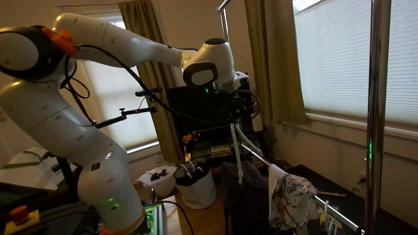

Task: Remove the white rope from the bottom railing and hang it on the top railing

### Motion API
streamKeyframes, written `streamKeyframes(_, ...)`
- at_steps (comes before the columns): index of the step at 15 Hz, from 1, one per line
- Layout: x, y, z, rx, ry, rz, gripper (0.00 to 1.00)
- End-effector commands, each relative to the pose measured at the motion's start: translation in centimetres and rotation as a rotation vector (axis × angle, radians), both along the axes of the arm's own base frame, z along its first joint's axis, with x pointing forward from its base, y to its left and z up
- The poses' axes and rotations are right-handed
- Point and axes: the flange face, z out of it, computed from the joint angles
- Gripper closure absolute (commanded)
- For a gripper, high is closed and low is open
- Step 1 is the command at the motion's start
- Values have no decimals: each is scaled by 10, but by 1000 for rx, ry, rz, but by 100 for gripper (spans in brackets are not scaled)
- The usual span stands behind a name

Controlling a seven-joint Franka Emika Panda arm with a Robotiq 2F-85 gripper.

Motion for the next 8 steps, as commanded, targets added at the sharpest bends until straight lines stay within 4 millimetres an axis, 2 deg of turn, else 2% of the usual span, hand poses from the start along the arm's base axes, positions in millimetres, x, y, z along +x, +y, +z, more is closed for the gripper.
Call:
streamKeyframes(1,-1,7,3,-3,8,32,89)
streamKeyframes(8,1,4,3,-6,10,62,89)
